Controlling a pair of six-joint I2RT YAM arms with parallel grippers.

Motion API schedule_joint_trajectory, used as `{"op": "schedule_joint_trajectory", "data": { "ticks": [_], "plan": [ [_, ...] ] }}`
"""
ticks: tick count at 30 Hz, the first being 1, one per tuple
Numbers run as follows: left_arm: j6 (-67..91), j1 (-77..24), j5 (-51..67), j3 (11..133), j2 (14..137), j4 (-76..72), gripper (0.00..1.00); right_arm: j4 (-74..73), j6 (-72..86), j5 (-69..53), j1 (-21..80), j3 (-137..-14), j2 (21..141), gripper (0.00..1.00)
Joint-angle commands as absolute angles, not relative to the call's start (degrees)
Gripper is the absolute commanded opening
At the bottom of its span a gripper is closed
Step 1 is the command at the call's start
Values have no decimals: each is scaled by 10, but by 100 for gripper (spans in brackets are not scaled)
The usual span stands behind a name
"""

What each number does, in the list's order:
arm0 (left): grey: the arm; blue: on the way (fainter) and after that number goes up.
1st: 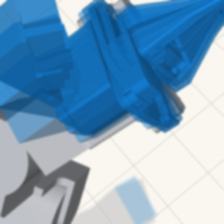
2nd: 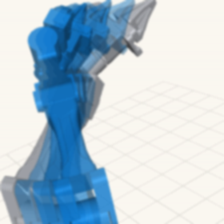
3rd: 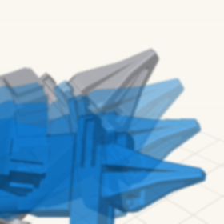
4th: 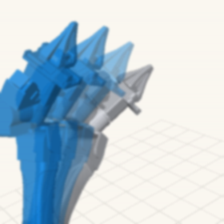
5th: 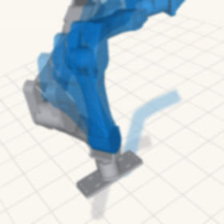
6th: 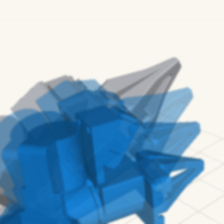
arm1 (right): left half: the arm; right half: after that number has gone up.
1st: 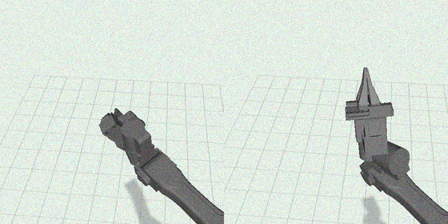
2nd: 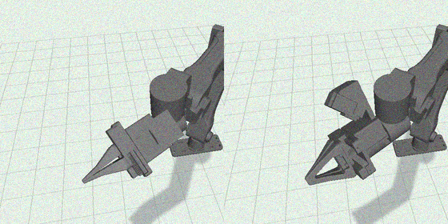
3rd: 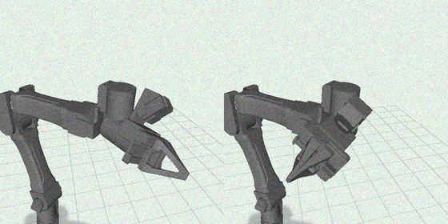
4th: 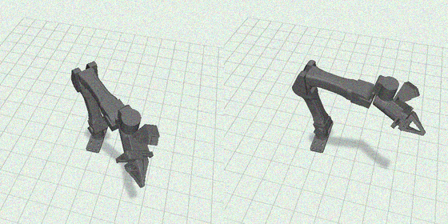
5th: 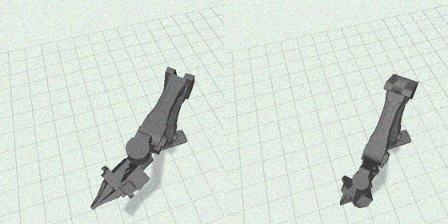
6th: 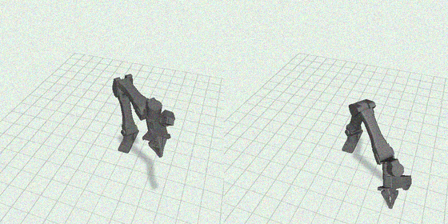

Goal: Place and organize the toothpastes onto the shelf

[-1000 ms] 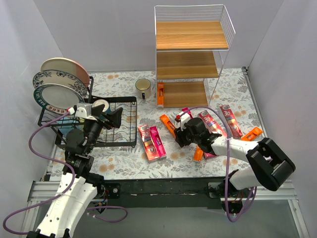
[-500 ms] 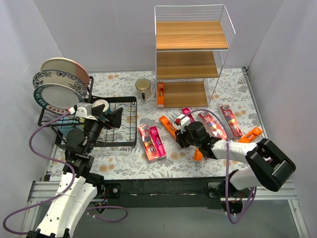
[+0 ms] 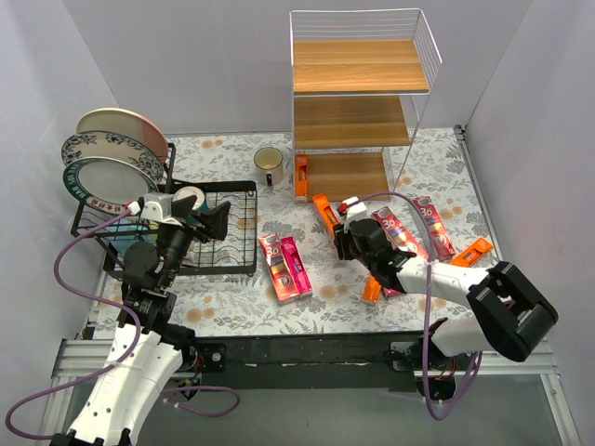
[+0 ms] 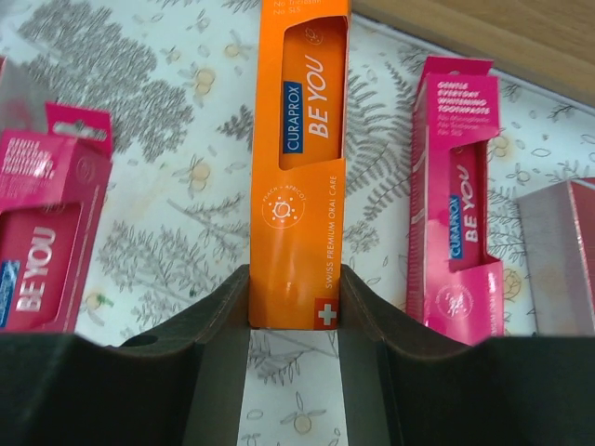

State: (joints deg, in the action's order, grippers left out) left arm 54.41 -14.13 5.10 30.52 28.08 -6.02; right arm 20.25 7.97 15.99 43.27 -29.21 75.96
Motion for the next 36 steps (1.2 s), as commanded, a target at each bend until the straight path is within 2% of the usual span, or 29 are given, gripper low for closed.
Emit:
{"op": "schedule_joint_trajectory", "data": {
  "ticks": [1, 9, 17, 20, 22, 24, 27, 36],
  "plan": [
    [541, -144, 56, 308, 273, -61, 98, 243, 120, 245, 432, -367, 799, 37],
    [540, -144, 50, 308, 271, -58, 98, 294, 165, 263, 390, -505, 946, 37],
    [539, -145, 47, 308, 272, -57, 98, 343, 205, 238, 372, -582, 1058, 37],
    [539, -145, 49, 308, 274, -58, 98, 346, 218, 236, 372, -605, 1088, 40],
    [539, -145, 50, 308, 276, -59, 98, 346, 221, 229, 371, -616, 1107, 46],
    [539, -144, 50, 308, 277, -59, 98, 344, 223, 222, 371, -629, 1118, 59],
    [538, -144, 51, 307, 279, -60, 98, 338, 228, 211, 370, -634, 1126, 64],
    [539, -145, 54, 307, 279, -61, 98, 360, 211, 170, 370, -569, 1064, 63]
  ]
}}
